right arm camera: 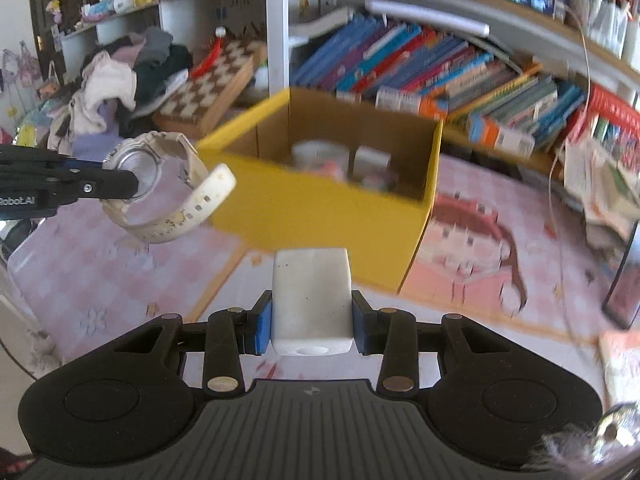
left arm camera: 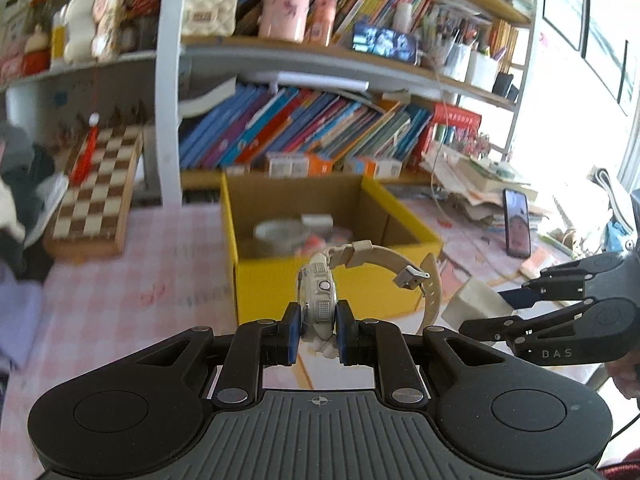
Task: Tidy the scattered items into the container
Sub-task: 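Carry the watch and charger block over the yellow box, then lower into the box and open the left tool while the right tool releases the charger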
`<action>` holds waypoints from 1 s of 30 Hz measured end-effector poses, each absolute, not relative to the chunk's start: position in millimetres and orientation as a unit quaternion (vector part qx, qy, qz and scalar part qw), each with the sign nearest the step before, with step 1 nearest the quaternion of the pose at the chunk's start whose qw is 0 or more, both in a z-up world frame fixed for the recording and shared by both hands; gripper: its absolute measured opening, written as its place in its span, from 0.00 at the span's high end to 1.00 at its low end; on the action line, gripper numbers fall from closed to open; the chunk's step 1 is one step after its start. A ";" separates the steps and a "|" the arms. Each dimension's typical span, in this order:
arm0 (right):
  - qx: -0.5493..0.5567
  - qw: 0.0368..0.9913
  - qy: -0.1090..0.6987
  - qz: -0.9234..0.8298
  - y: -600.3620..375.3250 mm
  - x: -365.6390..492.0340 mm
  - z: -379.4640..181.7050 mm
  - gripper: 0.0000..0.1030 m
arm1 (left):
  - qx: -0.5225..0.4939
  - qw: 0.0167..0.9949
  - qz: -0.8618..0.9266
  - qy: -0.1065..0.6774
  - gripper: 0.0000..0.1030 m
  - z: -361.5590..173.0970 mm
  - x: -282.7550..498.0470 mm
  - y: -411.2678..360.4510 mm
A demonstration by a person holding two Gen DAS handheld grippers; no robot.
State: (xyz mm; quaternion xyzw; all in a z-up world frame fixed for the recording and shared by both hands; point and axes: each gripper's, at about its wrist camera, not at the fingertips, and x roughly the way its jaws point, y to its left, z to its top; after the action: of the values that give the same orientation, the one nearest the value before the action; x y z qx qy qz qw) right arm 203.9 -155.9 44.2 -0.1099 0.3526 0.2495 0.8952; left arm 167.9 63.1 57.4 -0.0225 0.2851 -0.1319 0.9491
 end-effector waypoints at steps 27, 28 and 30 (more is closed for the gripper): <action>-0.207 0.870 0.341 0.291 -113.0 394.7 50.0 0.65 | 0.026 0.937 -0.093 0.335 0.84 53.0 362.1 36.0; -0.212 0.866 0.347 0.291 -110.7 401.9 45.6 0.65 | 0.029 0.935 -0.090 0.343 0.84 49.4 369.4 35.2; -0.221 0.859 0.357 0.293 -106.6 414.9 37.3 0.65 | 0.037 0.930 -0.082 0.356 0.84 42.2 382.4 33.6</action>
State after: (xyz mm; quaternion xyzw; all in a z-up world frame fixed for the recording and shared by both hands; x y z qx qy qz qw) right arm 414.9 -106.6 37.3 -0.2210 0.3571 0.2926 0.8591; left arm 382.4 33.6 42.2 0.0367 0.3563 -0.0816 0.9301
